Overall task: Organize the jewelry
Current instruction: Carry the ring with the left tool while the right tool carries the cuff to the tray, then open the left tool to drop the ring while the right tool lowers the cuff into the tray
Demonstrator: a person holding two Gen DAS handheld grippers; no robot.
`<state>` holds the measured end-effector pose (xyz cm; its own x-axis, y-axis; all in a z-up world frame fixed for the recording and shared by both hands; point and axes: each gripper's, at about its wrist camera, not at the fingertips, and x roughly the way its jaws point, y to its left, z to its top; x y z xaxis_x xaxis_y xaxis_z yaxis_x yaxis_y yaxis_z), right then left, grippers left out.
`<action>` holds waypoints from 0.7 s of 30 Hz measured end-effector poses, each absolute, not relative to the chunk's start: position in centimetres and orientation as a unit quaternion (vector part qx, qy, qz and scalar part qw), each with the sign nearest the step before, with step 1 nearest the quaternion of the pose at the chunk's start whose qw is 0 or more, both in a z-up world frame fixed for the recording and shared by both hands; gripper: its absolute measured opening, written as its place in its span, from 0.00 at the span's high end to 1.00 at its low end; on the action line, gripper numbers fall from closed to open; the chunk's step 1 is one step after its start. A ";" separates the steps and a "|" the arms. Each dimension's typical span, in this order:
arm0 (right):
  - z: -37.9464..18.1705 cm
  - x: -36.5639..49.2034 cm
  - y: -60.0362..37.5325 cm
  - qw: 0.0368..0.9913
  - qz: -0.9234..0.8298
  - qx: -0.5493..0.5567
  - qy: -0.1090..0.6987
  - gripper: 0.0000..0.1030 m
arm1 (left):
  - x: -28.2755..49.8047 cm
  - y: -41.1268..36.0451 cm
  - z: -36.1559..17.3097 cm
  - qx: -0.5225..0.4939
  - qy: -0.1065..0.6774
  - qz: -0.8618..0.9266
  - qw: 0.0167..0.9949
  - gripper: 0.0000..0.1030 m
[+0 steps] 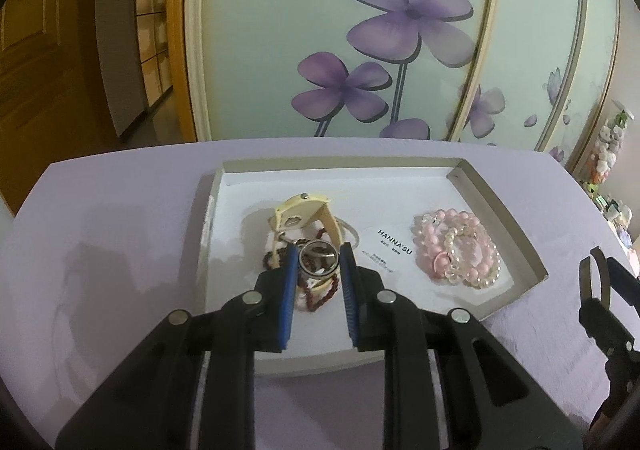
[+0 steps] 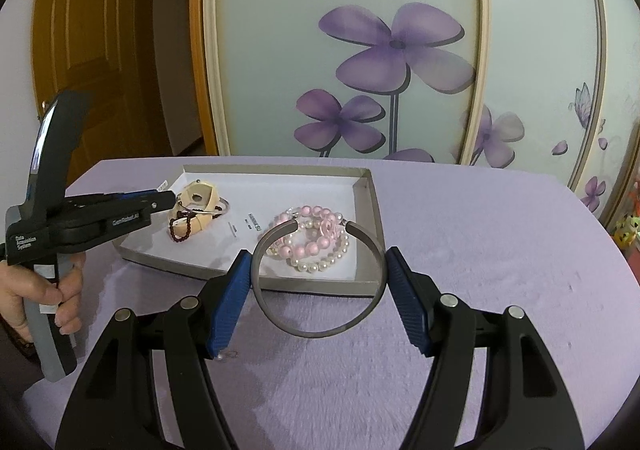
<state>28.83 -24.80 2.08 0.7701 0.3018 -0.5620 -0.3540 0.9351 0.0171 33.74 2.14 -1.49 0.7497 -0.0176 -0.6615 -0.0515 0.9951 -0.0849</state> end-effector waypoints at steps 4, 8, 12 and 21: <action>1.8 28.9 -24.7 0.938 0.175 -0.045 0.294 0.33 | 34.2 2.1 -1.8 -0.046 0.357 0.007 0.933 0.79; 1.6 28.9 -24.7 0.937 0.177 -0.045 0.296 0.33 | 34.4 2.2 -2.1 -0.049 0.363 0.008 0.931 0.79; 1.6 29.0 -24.7 0.937 0.176 -0.045 0.297 0.33 | 34.4 2.6 -2.3 -0.057 0.364 0.010 0.930 0.77; 1.8 28.9 -24.8 0.938 0.175 -0.045 0.295 0.33 | 32.9 4.1 -1.1 -0.076 0.346 0.016 0.935 0.58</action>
